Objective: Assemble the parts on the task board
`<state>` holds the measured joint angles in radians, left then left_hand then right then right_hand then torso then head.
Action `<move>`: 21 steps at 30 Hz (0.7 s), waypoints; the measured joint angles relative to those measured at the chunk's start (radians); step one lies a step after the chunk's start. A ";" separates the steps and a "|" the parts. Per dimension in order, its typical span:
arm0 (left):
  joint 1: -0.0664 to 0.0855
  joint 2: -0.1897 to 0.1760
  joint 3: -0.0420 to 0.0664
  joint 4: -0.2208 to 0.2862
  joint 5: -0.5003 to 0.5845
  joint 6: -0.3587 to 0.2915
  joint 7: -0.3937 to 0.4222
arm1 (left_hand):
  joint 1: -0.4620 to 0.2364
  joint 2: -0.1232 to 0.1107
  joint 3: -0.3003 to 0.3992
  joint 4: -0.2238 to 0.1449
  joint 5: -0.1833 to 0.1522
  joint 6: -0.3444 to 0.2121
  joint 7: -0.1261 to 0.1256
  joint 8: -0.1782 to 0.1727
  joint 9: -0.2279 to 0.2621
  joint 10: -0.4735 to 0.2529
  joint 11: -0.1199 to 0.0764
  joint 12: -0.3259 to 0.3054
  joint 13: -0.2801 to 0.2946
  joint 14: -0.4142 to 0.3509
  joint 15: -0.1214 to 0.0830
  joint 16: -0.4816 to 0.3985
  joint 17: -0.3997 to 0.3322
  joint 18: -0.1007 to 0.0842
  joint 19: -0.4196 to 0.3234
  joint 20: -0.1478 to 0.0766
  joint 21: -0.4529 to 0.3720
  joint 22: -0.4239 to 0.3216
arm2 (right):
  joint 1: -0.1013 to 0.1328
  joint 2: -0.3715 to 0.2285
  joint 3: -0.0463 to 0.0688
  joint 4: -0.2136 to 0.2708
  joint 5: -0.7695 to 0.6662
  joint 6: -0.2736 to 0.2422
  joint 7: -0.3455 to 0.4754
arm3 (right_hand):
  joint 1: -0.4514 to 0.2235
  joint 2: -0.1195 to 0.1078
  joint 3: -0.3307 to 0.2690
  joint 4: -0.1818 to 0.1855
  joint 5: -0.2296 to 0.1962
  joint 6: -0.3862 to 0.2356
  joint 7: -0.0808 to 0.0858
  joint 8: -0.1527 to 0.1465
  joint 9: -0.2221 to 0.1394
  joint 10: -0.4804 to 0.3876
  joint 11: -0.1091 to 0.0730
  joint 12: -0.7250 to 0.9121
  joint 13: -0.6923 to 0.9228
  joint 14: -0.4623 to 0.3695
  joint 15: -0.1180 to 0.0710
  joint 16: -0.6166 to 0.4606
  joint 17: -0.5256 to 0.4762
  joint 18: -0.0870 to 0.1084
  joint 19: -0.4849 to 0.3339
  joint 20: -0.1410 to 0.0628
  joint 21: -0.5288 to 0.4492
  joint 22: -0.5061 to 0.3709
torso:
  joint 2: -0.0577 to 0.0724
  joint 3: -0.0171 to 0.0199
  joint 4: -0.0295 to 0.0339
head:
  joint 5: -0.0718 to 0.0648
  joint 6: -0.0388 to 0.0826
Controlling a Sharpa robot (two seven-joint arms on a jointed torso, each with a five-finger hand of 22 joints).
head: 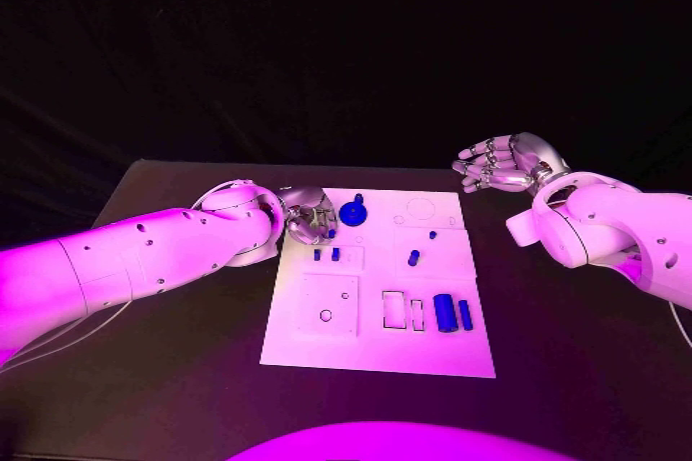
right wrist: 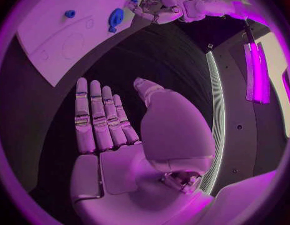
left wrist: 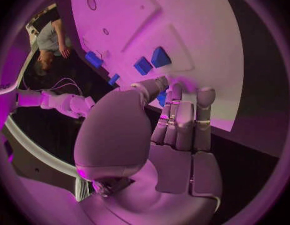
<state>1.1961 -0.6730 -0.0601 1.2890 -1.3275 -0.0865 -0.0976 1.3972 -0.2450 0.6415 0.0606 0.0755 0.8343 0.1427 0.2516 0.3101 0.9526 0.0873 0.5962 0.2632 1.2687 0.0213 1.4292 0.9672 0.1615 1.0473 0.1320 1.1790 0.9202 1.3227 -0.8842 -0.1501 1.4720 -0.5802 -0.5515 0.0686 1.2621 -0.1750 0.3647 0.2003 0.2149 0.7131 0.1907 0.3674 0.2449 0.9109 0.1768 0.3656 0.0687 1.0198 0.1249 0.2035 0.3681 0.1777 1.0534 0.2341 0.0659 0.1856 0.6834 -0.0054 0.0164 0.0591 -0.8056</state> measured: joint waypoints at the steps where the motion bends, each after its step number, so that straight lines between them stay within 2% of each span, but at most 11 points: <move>1: 0.000 -0.001 0.000 0.001 0.000 -0.001 0.000 | 0.000 0.000 0.000 0.000 0.000 0.002 -0.002 0.000 0.000 0.002 -0.002 0.003 0.003 0.000 0.000 0.002 0.003 0.000 0.002 -0.002 0.000 0.002 | 0.000 0.000 0.000 0.000 0.000 0.000 0.000 | 0.000 0.000 0.000 0.000 0.000 0.000 0.000 0.000 0.000 0.000 0.000 0.000 0.000 0.000 0.000 0.000 0.000 0.000 0.000 0.000 0.000 0.000 | 0.000 0.0000 0.0000 | 0.000 0.000; 4: -0.001 -0.006 0.001 0.004 0.002 -0.003 0.001 | 0.000 0.000 0.003 -0.003 0.000 0.007 -0.007 0.000 -0.003 0.003 -0.004 0.026 0.018 0.009 -0.006 0.007 0.020 0.000 0.005 -0.005 0.000 0.007 | 0.000 0.000 0.000 -0.001 0.000 0.000 0.000 | 0.000 0.000 0.000 0.000 0.000 0.000 0.000 0.000 0.000 0.000 0.000 0.000 0.000 0.000 0.000 0.000 0.000 0.000 0.000 0.000 0.000 0.000 | 0.000 -0.0001 0.0000 | -0.001 0.000; 8: -0.001 -0.009 0.002 0.009 0.004 -0.008 0.003 | 0.000 0.000 0.000 -0.006 0.000 0.017 -0.009 -0.006 -0.007 -0.009 -0.016 0.066 0.045 0.027 -0.009 0.023 0.052 0.000 0.009 -0.009 0.004 0.009 | -0.001 0.000 0.000 -0.001 0.000 0.000 0.000 | 0.000 0.000 0.000 0.000 0.000 0.000 0.000 0.000 0.000 0.000 0.000 0.000 0.000 0.000 0.000 0.000 0.000 0.000 0.000 0.000 0.000 0.000 | 0.000 -0.0002 0.0000 | -0.002 0.000; 15: -0.002 -0.016 0.003 0.015 0.007 -0.016 0.007 | 0.000 0.000 0.006 -0.011 0.000 0.027 -0.012 -0.019 -0.018 -0.072 -0.021 0.204 0.130 0.058 -0.014 0.050 0.127 0.000 0.012 -0.012 0.004 0.017 | -0.002 0.000 0.000 -0.001 0.000 0.000 0.000 | 0.000 0.000 0.000 0.000 0.000 0.000 0.000 0.000 0.000 0.000 0.000 0.000 0.000 0.000 0.000 0.000 0.000 0.000 0.000 0.000 0.000 0.000 | 0.000 -0.0003 0.0000 | -0.002 0.001; 21: -0.002 -0.036 0.010 0.018 0.009 -0.019 0.008 | 0.000 0.000 0.008 -0.014 0.000 0.031 -0.016 -0.025 -0.020 -0.082 -0.025 0.231 0.146 0.064 -0.014 0.056 0.145 0.000 0.012 -0.012 0.008 0.019 | -0.002 -0.001 0.000 -0.004 0.000 0.000 0.001 | 0.000 0.000 0.000 0.000 0.000 0.000 0.000 0.000 0.000 0.004 0.004 -0.004 -0.001 0.004 0.004 0.000 -0.002 0.000 -0.004 0.004 0.000 -0.004 | 0.000 -0.0001 0.0000 | -0.003 0.001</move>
<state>1.1936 -0.7085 -0.0496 1.3074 -1.3189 -0.1055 -0.0896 1.3972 -0.2449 0.6499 0.0467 0.0756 0.8652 0.1268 0.2263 0.2905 0.8701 0.0627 0.8276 0.4097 1.3331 0.0071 1.4853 1.1127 0.1618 1.0595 0.1198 1.1871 0.9395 1.3207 -0.8851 -0.1501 1.4683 -0.5798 -0.5516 0.0691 1.2621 -0.1749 0.3647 0.2003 0.2149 0.7131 0.1907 0.3673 0.2450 0.9147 0.1805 0.3616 0.0674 1.0236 0.1287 0.2035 0.3662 0.1778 1.0498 0.2377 0.0659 0.1817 0.6836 -0.0055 0.0164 0.0557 -0.8044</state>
